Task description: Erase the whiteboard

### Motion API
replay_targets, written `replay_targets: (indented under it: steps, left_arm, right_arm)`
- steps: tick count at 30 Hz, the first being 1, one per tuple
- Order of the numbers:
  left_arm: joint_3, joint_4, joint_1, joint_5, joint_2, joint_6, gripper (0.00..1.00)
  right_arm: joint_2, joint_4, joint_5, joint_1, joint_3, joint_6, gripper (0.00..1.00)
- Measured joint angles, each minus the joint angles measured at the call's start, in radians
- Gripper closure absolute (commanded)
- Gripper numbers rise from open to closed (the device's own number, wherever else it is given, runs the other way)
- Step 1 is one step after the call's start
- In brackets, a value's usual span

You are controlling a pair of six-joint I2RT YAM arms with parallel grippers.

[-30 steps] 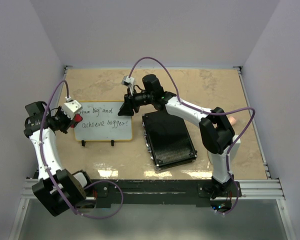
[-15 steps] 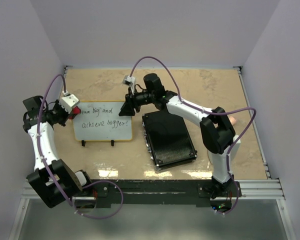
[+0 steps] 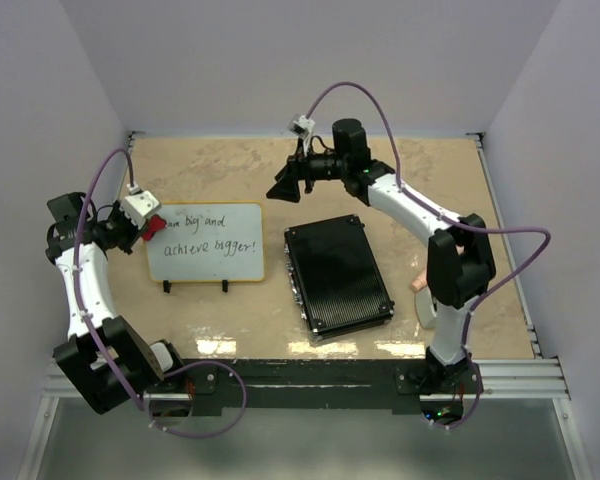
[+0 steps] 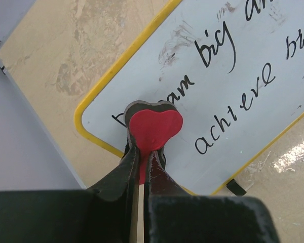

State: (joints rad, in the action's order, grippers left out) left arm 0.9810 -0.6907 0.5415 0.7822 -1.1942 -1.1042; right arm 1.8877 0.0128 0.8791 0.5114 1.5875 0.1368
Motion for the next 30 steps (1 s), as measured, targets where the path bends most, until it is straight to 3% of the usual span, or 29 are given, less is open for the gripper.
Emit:
replay_targets:
  steps: [10,24,30]
  left_arm:
    - [0.0,0.019,-0.022,-0.002,-0.012,0.017,1.0]
    - [-0.018,0.037,-0.039,-0.018,-0.012,0.013,1.0]
    - [-0.008,-0.063,-0.039,-0.016,-0.019,-0.016,1.0]
  right_arm:
    - [0.211,0.004,0.034,0.045,0.029,0.053,0.28]
    - [0.216,0.08,0.086,0.092,0.028,0.118,0.3]
    - [0.216,0.087,0.086,0.09,0.028,0.121,0.43]
